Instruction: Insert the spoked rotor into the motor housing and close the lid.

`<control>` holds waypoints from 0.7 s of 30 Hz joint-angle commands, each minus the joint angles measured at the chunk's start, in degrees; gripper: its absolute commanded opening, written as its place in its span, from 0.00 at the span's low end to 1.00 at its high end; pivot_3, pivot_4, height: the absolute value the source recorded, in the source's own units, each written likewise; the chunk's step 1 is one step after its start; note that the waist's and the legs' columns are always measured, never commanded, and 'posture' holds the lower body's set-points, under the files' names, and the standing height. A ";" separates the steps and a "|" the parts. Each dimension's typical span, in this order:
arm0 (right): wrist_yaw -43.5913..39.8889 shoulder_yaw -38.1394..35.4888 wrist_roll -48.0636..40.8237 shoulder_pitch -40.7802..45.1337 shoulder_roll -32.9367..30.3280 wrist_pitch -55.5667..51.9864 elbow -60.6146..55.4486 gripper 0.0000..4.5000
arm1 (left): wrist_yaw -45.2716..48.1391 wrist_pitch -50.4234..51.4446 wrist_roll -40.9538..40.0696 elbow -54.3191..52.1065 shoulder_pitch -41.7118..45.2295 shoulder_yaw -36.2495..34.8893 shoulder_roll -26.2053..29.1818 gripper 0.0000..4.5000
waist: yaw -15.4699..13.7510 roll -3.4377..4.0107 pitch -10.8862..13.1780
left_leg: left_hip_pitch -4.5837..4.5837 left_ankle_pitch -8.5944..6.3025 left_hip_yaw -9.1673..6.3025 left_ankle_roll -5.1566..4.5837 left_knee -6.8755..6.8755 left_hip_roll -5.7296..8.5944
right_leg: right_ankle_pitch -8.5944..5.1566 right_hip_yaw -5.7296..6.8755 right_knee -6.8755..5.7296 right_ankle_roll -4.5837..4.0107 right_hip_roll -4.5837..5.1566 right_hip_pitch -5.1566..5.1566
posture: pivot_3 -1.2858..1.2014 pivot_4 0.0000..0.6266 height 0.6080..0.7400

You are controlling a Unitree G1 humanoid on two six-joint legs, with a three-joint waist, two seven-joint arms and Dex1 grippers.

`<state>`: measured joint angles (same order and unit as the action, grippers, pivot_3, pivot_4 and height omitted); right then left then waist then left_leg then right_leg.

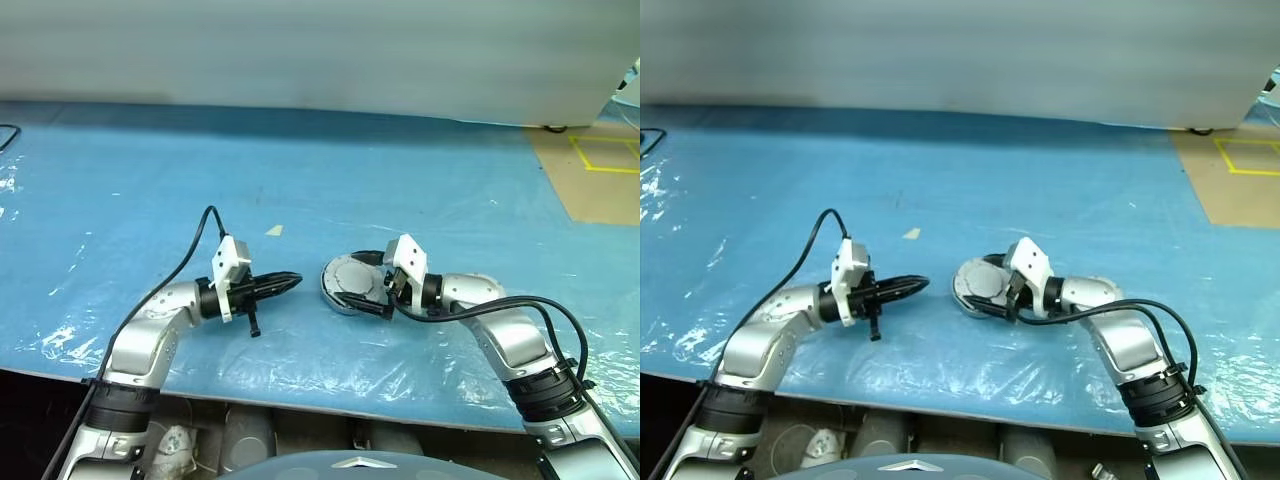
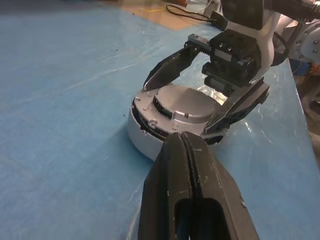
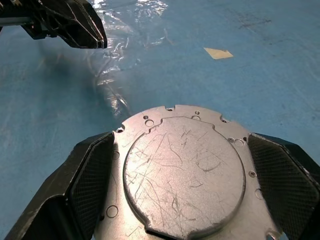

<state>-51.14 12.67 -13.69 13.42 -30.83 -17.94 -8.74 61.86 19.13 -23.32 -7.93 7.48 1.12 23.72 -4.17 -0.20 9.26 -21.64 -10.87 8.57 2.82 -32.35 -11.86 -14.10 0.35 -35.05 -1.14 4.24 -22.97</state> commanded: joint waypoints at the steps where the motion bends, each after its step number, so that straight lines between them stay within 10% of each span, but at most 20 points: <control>1: -0.85 0.85 1.49 0.06 0.03 2.43 2.18 1.00 | -1.40 -2.56 -0.82 -2.59 -1.07 -1.14 0.53 0.00 | 0.15 0.00 0.00 | 0.02 0.00 0.00 0.00 -0.01 -0.01 | 0.00 0.00 0.00 0.00 0.00 0.02 | 0.52 0.24 1.00; 8: 0.21 0.73 2.30 2.26 2.20 3.07 3.78 0.66 | -3.48 -5.04 -0.09 -2.10 -1.90 0.21 0.17 0.00 | 0.29 0.00 0.00 | 0.18 -0.01 0.06 -0.01 -0.08 0.00 | 0.00 -0.13 -0.03 -0.01 -0.01 0.12 | 0.52 0.24 1.00; 21: -0.56 2.22 2.81 4.48 6.01 1.75 3.24 0.66 | -5.66 -7.88 0.55 -1.56 -2.56 0.92 0.34 0.00 | 0.61 0.00 0.00 | 0.24 0.00 0.14 -0.01 -0.11 0.00 | -0.01 -0.25 -0.13 -0.01 -0.05 0.08 | 0.52 0.24 1.00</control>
<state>-51.43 14.46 -10.26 16.92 -25.19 -16.33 -4.79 56.51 12.47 -22.67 -7.95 5.42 1.97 23.67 -3.56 -0.20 9.26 -21.40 -10.86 8.72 2.81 -32.45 -11.87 -14.10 0.09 -35.18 -1.15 4.19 -22.91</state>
